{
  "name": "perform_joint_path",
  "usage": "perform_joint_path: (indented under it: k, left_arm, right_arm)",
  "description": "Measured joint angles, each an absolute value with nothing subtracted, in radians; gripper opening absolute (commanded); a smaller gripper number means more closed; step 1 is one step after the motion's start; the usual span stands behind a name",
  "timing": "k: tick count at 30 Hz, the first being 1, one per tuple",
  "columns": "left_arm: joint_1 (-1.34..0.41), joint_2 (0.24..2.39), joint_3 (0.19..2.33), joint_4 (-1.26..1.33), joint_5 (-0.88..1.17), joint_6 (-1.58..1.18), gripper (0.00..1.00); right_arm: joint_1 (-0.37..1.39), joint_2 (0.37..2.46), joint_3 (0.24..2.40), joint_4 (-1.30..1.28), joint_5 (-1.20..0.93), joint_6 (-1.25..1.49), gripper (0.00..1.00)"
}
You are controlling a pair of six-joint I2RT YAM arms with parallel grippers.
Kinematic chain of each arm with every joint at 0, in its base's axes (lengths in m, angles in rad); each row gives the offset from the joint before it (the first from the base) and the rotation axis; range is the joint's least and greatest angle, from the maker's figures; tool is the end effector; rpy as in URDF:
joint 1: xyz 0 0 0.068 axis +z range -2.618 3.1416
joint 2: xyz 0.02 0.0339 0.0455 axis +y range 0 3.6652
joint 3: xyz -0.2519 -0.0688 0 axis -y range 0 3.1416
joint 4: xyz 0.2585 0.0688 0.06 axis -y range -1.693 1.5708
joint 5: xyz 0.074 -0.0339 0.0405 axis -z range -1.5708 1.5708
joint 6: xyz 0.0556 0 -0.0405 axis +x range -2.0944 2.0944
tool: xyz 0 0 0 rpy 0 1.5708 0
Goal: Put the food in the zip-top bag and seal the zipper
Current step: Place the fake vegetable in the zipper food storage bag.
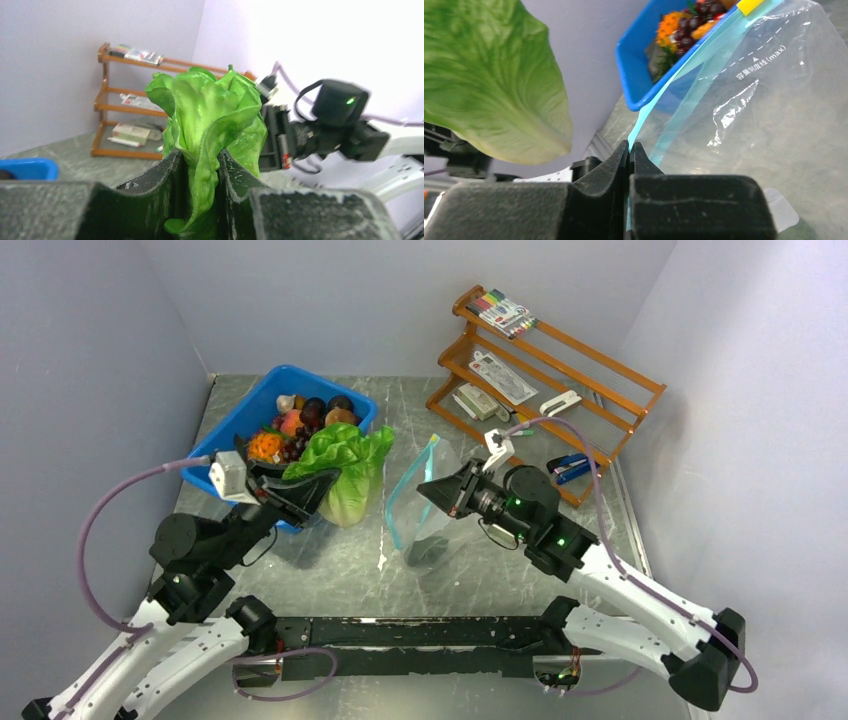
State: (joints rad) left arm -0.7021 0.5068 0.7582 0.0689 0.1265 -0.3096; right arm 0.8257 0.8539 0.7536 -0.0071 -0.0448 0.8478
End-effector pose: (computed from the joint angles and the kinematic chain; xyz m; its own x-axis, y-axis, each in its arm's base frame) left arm 0.1159 -0.1073 0.3989 0.0059 -0.4009 -0.9161 0.7705 0.5858 -0.2513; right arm 0.1653 0.1829 0.3233 -0.6213 0.4312 -0.6542 -0.4513 0.4856 0.7487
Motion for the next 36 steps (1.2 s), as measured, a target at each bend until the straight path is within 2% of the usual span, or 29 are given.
perform_joint_path:
  k: [4,8,11,16,22,28,36]
  left_arm:
    - [-0.702,0.424,0.637,0.231,0.098,-0.449,0.16]
    - [-0.702,0.377,0.584,0.257,0.050,-0.522,0.15]
    - [-0.702,0.343,0.564,0.268,-0.007,-0.554,0.18]
    - [-0.702,0.305,0.438,0.400,-0.060,-0.592,0.17]
    - [-0.702,0.444,0.230,0.665,-0.038,-0.609,0.16]
    - [-0.702,0.596,0.146,0.875,0.005,-0.559,0.12]
    - [-0.702,0.620,0.091,1.003,0.029,-0.464,0.11]
  right_arm:
    - [0.827,0.941,0.714,0.175,-0.174,0.908,0.00]
    - [0.839,1.098,0.699,0.335,-0.302,0.973,0.00]
    - [0.853,1.155,0.701,0.383,-0.354,0.984,0.00]
    - [0.848,1.186,0.684,0.390,-0.373,0.990,0.00]
    - [0.830,1.182,0.533,0.443,-0.356,1.048,0.00]
    - [0.823,1.195,0.511,0.462,-0.371,1.077,0.00]
    - [0.789,1.147,0.511,0.466,-0.379,1.093,0.00]
